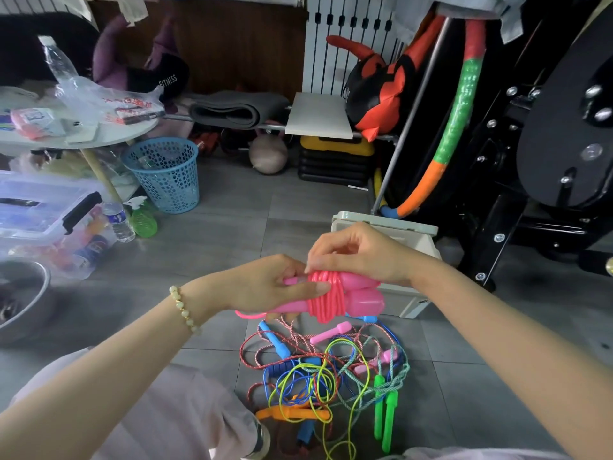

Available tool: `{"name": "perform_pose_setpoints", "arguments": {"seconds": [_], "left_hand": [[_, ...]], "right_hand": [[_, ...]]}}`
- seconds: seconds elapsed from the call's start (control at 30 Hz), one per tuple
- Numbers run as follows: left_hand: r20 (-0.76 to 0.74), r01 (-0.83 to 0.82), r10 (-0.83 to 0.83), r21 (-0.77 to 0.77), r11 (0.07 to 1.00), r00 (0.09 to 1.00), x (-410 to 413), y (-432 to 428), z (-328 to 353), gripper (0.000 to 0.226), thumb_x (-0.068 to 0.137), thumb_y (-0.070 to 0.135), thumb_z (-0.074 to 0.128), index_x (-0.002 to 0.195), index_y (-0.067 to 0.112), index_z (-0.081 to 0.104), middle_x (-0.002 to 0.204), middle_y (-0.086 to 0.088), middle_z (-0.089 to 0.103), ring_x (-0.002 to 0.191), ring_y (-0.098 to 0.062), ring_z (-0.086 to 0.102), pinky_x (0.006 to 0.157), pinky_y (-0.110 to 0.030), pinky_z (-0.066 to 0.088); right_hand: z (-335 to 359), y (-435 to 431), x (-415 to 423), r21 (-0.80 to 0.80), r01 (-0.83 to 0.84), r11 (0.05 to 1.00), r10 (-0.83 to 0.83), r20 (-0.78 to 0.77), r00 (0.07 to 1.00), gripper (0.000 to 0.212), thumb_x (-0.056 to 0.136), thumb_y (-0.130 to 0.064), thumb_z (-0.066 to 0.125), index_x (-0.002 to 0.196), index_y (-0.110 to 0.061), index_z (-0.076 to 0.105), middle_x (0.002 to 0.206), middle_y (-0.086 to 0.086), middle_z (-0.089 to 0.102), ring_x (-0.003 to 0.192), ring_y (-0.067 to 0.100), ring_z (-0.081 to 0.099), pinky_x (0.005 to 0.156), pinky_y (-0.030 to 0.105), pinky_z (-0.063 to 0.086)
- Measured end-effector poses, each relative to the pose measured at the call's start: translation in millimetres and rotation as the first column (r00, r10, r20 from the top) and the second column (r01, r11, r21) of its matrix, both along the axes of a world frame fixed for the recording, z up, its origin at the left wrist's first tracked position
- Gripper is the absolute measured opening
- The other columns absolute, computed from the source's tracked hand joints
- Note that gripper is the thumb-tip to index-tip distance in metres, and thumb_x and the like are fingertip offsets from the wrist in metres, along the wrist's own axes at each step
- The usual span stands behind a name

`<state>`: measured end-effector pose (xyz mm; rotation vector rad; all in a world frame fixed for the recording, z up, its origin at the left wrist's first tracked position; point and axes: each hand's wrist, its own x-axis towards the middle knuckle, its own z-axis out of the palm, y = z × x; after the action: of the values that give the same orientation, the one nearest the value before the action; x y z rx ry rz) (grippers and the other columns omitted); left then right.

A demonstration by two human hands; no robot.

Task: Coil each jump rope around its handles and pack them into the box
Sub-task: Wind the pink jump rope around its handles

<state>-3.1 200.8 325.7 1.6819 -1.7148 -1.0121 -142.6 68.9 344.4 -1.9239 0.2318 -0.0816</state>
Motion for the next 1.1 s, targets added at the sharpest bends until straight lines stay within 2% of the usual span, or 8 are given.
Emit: {"name": "perform_pose_setpoints", "arguments": {"seconds": [0.13, 0.23, 0.37, 0.6, 0.8, 0.93, 1.03, 1.1], "left_hand": [[-0.175, -0.027, 0.025, -0.008, 1.0, 0.984, 6.9, 0.7, -8.4, 0.049, 0.088, 0.045, 0.049, 0.079, -0.003, 0.055, 0.058, -0.012, 0.05, 0.04, -0.005, 0.041, 0.042, -0.016, 0.034], [-0.206, -0.111, 0.109, -0.001, 0.994, 0.972, 5.4, -3.2, -18.5, 0.038, 0.091, 0.046, 0.054, 0.105, 0.011, 0.053, 0.057, 0.0, 0.058, 0.039, -0.003, 0.045, 0.042, -0.017, 0.035], [-0.257, -0.171, 0.158, -0.027, 0.985, 0.953, 2.3, -8.1, -27.5, 0.058, 0.096, 0.025, 0.05, 0.147, 0.029, 0.023, 0.058, 0.004, 0.057, 0.039, -0.001, 0.044, 0.044, -0.012, 0.038], [-0.352, -0.179, 0.159, -0.027, 0.983, 0.923, -1.9, -9.2, -39.8, 0.054, 0.089, 0.038, 0.052, 0.136, 0.055, 0.031, 0.059, -0.01, 0.053, 0.047, -0.02, 0.042, 0.039, -0.019, 0.038], [-0.42, -0.295, 0.252, -0.04, 0.955, 0.872, -0.3, -14.3, -37.7, 0.04, 0.097, 0.026, 0.048, 0.136, 0.033, 0.041, 0.051, 0.001, 0.056, 0.037, -0.01, 0.042, 0.036, -0.018, 0.034], [-0.4, -0.397, 0.349, -0.042, 0.917, 0.848, 2.7, -20.9, -35.2, 0.025, 0.096, 0.029, 0.051, 0.119, 0.02, 0.048, 0.051, -0.003, 0.056, 0.035, -0.013, 0.039, 0.037, -0.018, 0.032], [-0.399, -0.514, 0.464, -0.024, 0.857, 0.791, 8.0, -26.0, -34.9, 0.021, 0.094, 0.034, 0.053, 0.106, 0.017, 0.047, 0.052, -0.004, 0.057, 0.034, -0.012, 0.039, 0.037, -0.018, 0.031], [-0.36, -0.583, 0.541, -0.01, 0.812, 0.76, 14.2, -28.2, -36.0, 0.026, 0.093, 0.038, 0.055, 0.101, 0.016, 0.046, 0.054, -0.003, 0.059, 0.035, -0.012, 0.041, 0.037, -0.018, 0.032]], "right_hand": [[-5.0, -2.4, -10.9, 0.118, 0.014, 0.993, -0.009, -0.042, 0.999, 0.027, 0.086, -0.008, 0.061, 0.111, -0.017, 0.064, 0.105, -0.004, 0.069, 0.099, 0.005, 0.063, 0.087, 0.018, 0.048], [-18.2, -4.1, -10.6, 0.153, 0.133, 0.979, -0.132, -0.022, 0.991, 0.032, 0.076, -0.013, 0.07, 0.108, -0.019, 0.066, 0.104, -0.002, 0.069, 0.095, 0.009, 0.064, 0.083, 0.021, 0.052], [-33.4, -4.9, -11.0, 0.385, 0.303, 0.872, -0.314, -0.035, 0.949, 0.027, 0.075, -0.007, 0.067, 0.101, -0.014, 0.066, 0.096, 0.005, 0.069, 0.082, 0.01, 0.066, 0.07, 0.021, 0.054], [-44.5, -9.1, -14.0, 0.508, 0.317, 0.801, -0.284, -0.145, 0.948, 0.039, 0.069, -0.014, 0.072, 0.108, -0.011, 0.064, 0.101, 0.011, 0.068, 0.087, 0.016, 0.066, 0.085, 0.031, 0.053], [-59.0, -5.8, -17.1, 0.717, 0.258, 0.647, -0.235, -0.134, 0.963, 0.055, 0.058, -0.025, 0.088, 0.106, -0.012, 0.065, 0.096, 0.008, 0.071, 0.088, 0.019, 0.068, 0.082, 0.033, 0.056], [-61.4, 14.2, -10.6, 0.519, 0.245, 0.819, -0.219, -0.112, 0.969, 0.025, 0.084, -0.012, 0.066, 0.108, -0.011, 0.06, 0.096, 0.008, 0.066, 0.07, 0.012, 0.062, 0.076, 0.029, 0.054], [-55.4, 20.1, -4.5, 0.171, 0.327, 0.929, -0.296, -0.184, 0.937, 0.021, 0.089, -0.009, 0.062, 0.108, -0.014, 0.055, 0.079, 0.0, 0.06, 0.049, 0.003, 0.05, 0.056, 0.02, 0.046], [-50.7, 18.9, -4.0, -0.136, 0.273, 0.952, -0.298, -0.232, 0.926, 0.016, 0.092, -0.015, 0.058, 0.108, -0.012, 0.056, 0.069, -0.004, 0.057, 0.052, 0.004, 0.051, 0.057, 0.021, 0.042]]}}
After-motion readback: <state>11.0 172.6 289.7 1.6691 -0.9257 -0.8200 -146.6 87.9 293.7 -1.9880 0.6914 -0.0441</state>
